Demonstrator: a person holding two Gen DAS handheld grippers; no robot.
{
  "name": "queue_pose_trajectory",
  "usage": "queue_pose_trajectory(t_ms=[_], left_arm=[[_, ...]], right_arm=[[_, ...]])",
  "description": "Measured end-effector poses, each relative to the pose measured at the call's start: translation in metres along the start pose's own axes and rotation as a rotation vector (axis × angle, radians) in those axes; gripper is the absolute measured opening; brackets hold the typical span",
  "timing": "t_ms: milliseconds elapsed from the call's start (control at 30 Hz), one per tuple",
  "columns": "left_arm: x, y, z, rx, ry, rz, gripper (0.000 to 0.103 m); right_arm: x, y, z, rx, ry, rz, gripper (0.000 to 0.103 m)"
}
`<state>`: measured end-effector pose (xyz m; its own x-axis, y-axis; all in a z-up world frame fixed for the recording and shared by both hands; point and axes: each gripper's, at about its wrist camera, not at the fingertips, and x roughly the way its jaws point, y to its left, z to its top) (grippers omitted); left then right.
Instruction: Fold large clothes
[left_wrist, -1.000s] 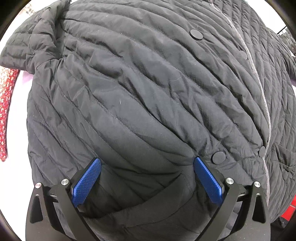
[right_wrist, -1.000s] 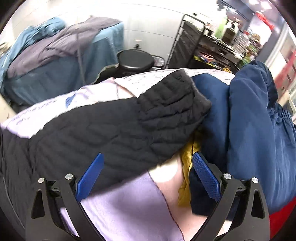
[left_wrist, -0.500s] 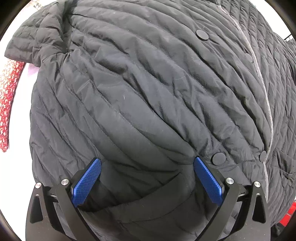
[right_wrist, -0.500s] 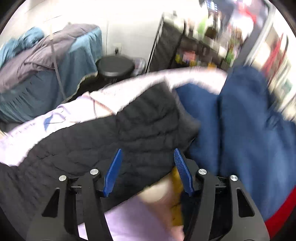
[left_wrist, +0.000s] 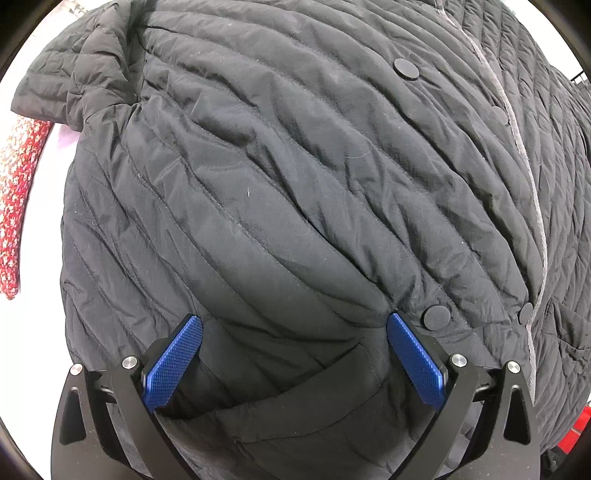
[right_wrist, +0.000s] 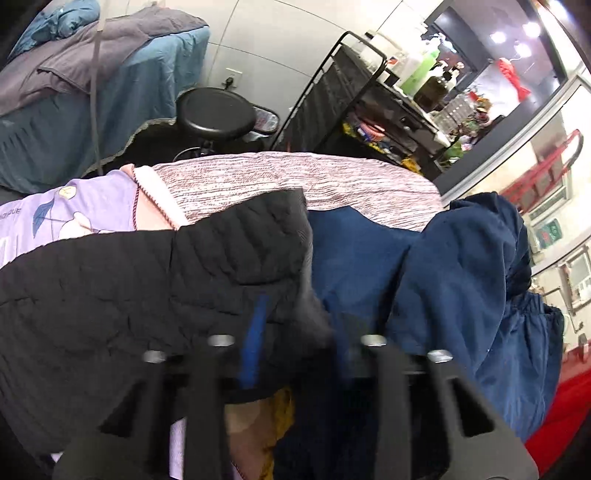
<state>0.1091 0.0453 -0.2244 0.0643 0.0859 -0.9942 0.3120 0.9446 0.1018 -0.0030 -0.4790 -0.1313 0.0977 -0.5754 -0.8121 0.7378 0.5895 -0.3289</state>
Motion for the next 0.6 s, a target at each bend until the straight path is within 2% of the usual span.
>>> queue_pose_trajectory(t_ms=[167,300,433,600], left_arm=[[0.001,0.001,0.001,0.006,0.001,-0.007,0.099],[0.004,0.005,0.005,0.011,0.01,-0.021,0.099],[0.006,0.009,0.007,0.028,0.002,-0.033,0.099],[0.003,0.014,0.014,0.028,0.024,-0.041,0.098]], right_arm=[[-0.039,-0.011,0.004,0.017,-0.133,0.102,0.009],[-0.089,-0.008,0.009,0.042,-0.216,0.284,0.008],[-0.166,0.033,0.007,-0.042,-0.302,0.501,0.008],[-0.269,0.124,-0.025,-0.225,-0.336,0.804,0.007]])
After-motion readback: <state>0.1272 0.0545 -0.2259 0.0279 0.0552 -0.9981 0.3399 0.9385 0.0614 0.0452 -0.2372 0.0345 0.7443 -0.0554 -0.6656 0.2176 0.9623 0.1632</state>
